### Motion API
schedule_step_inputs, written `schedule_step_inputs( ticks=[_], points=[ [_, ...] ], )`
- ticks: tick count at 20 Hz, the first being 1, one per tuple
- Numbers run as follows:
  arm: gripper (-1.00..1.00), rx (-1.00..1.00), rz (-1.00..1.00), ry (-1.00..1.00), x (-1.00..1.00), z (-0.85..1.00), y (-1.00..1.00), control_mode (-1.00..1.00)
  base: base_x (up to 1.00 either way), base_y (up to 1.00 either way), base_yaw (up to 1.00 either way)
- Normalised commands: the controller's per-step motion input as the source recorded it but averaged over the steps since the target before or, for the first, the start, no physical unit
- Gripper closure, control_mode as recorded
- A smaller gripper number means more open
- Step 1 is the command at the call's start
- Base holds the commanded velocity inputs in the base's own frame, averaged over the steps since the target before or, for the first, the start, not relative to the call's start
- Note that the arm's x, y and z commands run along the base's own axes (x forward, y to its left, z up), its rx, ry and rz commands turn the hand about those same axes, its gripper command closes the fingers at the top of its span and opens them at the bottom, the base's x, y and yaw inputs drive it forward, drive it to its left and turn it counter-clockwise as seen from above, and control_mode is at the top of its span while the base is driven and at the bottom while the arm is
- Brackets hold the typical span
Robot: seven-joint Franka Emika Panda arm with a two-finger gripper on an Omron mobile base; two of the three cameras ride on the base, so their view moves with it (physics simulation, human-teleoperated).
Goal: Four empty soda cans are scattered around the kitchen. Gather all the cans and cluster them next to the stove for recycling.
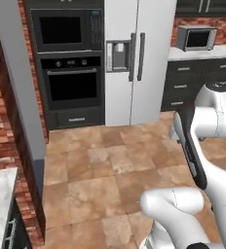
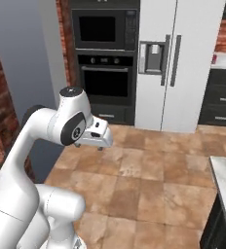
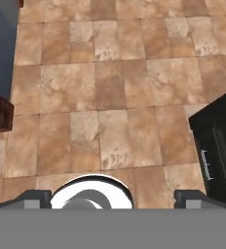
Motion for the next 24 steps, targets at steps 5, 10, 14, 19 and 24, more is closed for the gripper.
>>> schedule_step_inputs(
  ticks=[5,10,14,19,24],
  points=[
    [-1.0,0.0,0.0,0.0,0.0,0.0,0.0,1.0,1.0,0.13,-0.04],
    [-1.0,0.0,0.0,0.0,0.0,0.0,0.0,1.0,1.0,0.16,-0.03],
    [-1.0,0.0,0.0,0.0,0.0,0.0,0.0,1.0,1.0,0.17,-0.03],
    [-1.0,0.0,0.0,0.0,0.0,0.0,0.0,1.0,1.0,0.12,-0.03],
    [-1.0,0.0,0.0,0.0,0.0,0.0,0.0,1.0,1.0,0.11,-0.03]
  ],
)
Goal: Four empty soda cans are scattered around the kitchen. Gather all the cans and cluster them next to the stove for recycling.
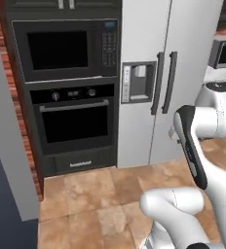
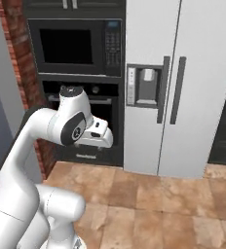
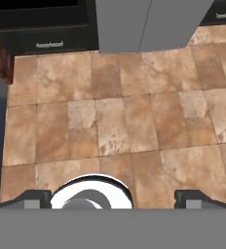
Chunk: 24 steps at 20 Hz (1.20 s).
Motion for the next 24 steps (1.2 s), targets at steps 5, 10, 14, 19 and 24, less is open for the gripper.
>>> schedule_step_inputs(
  ticks=[5,10,14,19,24],
  points=[
    [-1.0,0.0,0.0,0.0,0.0,0.0,0.0,1.0,1.0,0.01,-0.01],
    [-1.0,0.0,0.0,0.0,0.0,0.0,0.0,1.0,0.74,-0.3,0.0],
    [-1.0,0.0,0.0,0.0,0.0,0.0,0.0,1.0,0.25,-1.0,0.0],
    [-1.0,0.0,0.0,0.0,0.0,0.0,0.0,1.0,0.04,-1.0,0.0],
    [-1.0,0.0,0.0,0.0,0.0,0.0,0.0,1.0,0.0,-1.0,0.0]
  ],
)
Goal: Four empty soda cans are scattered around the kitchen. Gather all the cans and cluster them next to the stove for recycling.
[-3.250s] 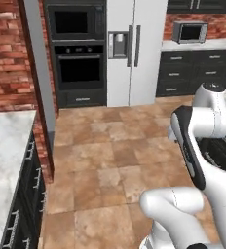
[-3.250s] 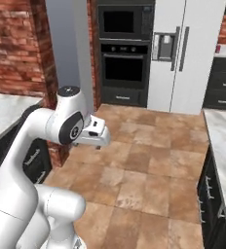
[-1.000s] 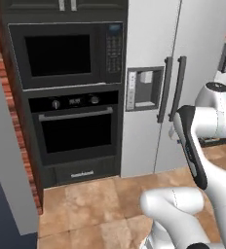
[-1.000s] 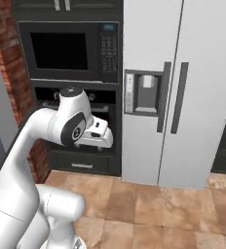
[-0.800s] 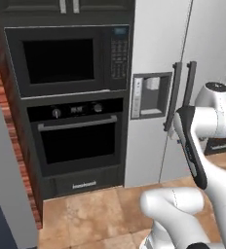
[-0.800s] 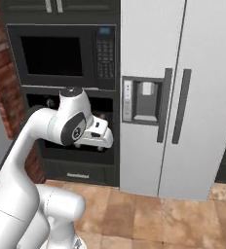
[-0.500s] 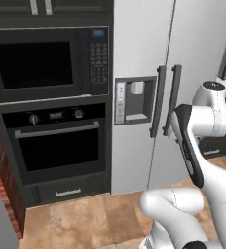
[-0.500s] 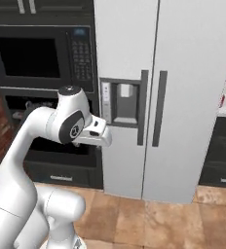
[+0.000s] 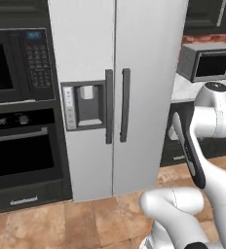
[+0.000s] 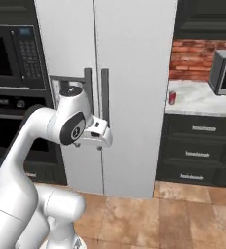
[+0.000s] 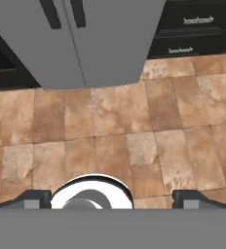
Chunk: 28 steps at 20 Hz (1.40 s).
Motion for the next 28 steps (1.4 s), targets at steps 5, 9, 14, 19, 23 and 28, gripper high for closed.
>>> schedule_step_inputs(
  ticks=[5,9,14,19,23,28],
  points=[
    [-1.0,0.0,0.0,0.0,0.0,0.0,0.0,1.0,0.0,-1.0,0.0],
    [-1.0,0.0,0.0,0.0,0.0,0.0,0.0,1.0,0.15,-1.0,0.0],
    [-1.0,0.0,0.0,0.0,0.0,0.0,0.0,1.0,0.41,-1.0,0.01],
    [-1.0,0.0,0.0,0.0,0.0,0.0,0.0,1.0,0.66,-1.0,0.05],
    [-1.0,0.0,0.0,0.0,0.0,0.0,0.0,1.0,0.81,-0.99,0.03],
    [-1.0,0.0,0.0,0.0,0.0,0.0,0.0,1.0,0.82,-0.8,0.02]
  ],
)
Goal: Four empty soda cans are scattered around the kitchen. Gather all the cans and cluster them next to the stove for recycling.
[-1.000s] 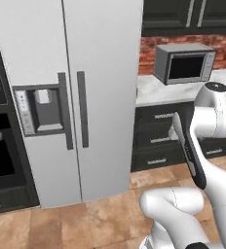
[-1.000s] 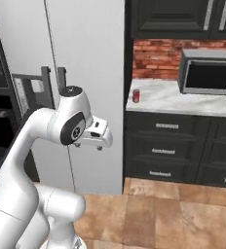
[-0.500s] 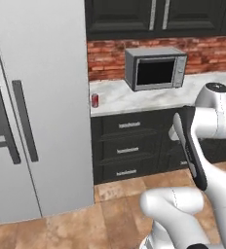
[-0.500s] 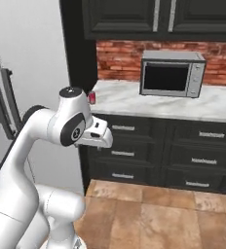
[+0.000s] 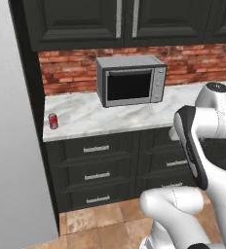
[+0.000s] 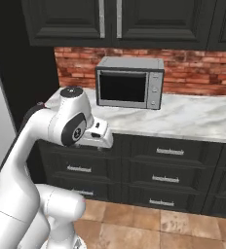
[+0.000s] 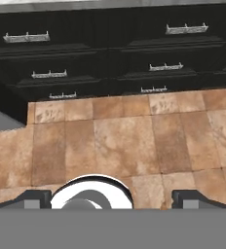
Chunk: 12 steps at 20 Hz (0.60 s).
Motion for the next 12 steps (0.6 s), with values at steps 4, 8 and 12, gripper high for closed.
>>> schedule_step_inputs(
  ticks=[4,8,12],
  points=[
    [-1.0,0.0,0.0,0.0,0.0,0.0,0.0,1.0,0.6,-0.29,0.0],
    [-1.0,0.0,0.0,0.0,0.0,0.0,0.0,1.0,0.72,-0.02,0.0],
    [-1.0,0.0,0.0,0.0,0.0,0.0,0.0,1.0,0.76,0.0,0.0]
  ],
)
